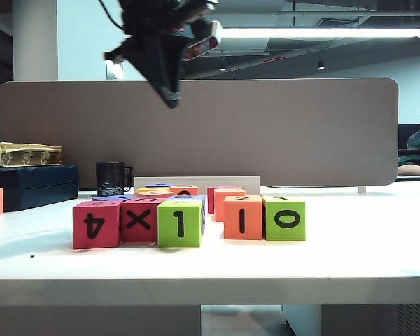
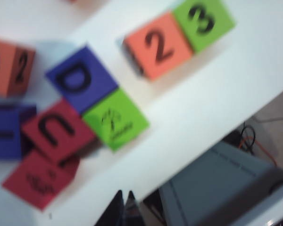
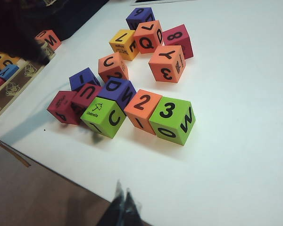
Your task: Select the appropriate blocks from the scattered letter blocks on the table and arrange them in a row to spell out "23".
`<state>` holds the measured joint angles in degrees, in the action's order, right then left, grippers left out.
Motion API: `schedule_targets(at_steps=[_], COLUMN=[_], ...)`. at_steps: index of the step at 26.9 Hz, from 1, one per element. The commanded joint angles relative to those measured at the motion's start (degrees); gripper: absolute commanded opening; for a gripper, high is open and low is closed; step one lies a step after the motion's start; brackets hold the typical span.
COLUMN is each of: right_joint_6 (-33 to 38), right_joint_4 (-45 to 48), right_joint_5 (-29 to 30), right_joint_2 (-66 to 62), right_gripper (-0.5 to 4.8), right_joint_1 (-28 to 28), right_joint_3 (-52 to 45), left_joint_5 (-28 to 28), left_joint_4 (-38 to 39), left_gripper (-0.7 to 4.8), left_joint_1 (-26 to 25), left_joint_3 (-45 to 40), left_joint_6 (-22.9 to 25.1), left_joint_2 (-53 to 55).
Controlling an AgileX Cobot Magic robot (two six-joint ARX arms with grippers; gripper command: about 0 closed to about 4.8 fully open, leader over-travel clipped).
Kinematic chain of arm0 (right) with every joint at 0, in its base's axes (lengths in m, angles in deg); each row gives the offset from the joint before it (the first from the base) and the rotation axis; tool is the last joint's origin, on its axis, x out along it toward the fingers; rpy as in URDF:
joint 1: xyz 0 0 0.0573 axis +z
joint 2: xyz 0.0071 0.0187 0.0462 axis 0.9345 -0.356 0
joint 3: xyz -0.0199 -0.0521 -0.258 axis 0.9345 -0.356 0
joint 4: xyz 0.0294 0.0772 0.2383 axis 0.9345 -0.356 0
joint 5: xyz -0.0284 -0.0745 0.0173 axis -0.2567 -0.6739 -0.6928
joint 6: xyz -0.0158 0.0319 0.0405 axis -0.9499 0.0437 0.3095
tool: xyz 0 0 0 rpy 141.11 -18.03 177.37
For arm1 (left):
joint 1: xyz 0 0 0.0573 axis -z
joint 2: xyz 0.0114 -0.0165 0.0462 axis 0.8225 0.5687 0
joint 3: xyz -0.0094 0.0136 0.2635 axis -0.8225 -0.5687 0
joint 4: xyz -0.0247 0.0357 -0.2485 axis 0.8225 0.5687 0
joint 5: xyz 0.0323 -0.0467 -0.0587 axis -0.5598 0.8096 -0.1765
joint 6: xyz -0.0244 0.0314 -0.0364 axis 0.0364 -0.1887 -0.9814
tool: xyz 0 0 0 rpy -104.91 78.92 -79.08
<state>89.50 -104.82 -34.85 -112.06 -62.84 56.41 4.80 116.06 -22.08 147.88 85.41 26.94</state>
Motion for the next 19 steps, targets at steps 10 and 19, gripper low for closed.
schedule_targets(at_steps=[10, 19], right_joint_6=[-0.3, -0.3], right_joint_4=[2.6, 2.4], right_joint_5=[4.1, 4.1], right_joint_2=[-2.3, -2.4], right_gripper=[-0.01, -0.01], right_joint_1=[0.0, 0.0], right_joint_3=[0.2, 0.2], left_joint_5=[-0.5, -2.0], left_joint_4=[-6.3, -26.9], left_gripper=[-0.06, -0.06], left_joint_1=[9.0, 9.6], left_joint_3=[-28.9, -39.5], left_joint_6=[3.0, 3.2], left_joint_2=[-8.2, -8.1])
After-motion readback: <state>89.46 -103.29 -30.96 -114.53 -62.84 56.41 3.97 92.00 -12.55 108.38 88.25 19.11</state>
